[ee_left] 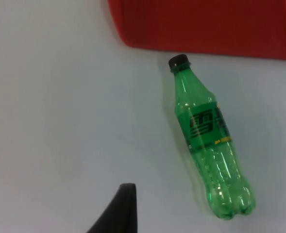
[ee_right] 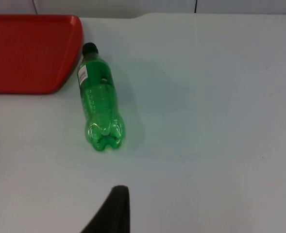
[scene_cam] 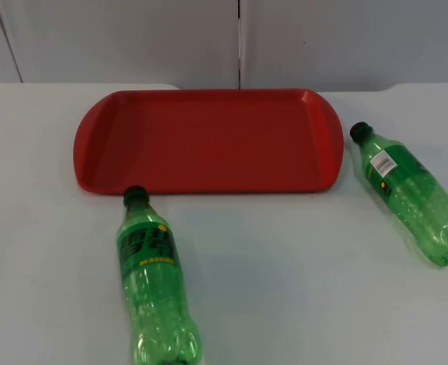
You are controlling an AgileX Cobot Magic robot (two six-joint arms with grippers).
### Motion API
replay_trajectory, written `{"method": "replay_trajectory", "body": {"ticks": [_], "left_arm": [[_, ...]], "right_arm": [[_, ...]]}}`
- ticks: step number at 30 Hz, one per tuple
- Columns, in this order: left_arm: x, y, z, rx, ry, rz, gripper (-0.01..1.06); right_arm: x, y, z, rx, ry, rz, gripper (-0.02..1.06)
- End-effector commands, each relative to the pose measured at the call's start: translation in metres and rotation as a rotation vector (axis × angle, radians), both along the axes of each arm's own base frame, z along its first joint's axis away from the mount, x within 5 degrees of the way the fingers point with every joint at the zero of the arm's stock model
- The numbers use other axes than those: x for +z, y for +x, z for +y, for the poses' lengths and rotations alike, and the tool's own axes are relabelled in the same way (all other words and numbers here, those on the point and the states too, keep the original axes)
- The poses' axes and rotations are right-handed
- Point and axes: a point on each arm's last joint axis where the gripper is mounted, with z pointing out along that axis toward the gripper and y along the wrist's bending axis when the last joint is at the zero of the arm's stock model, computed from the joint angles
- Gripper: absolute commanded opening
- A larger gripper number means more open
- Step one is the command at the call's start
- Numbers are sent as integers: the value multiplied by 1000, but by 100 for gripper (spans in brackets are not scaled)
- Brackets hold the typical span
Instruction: Place the bottle upright on the tray.
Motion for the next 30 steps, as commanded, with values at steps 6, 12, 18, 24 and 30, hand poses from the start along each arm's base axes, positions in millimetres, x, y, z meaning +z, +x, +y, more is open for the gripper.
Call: {"method": "replay_trajectory", "body": {"ticks": [6, 12, 18, 24, 30], "left_arm": [[-8, 17, -5, -10, -69, 89, 105], [-16, 28, -6, 8, -100, 150, 105], [-23, 36, -8, 10, -106, 198, 105], [-29, 44, -22, 11, -98, 209, 105], [-43, 56, -35, 65, 0, 252, 105]], "right_arm": [[0, 0, 0, -7, 1, -7, 105], [0, 0, 0, -7, 1, -7, 105], [0, 0, 0, -7, 1, -7, 105], [0, 0, 0, -7, 1, -7, 105], [0, 0, 0, -7, 1, -7, 105]]}}
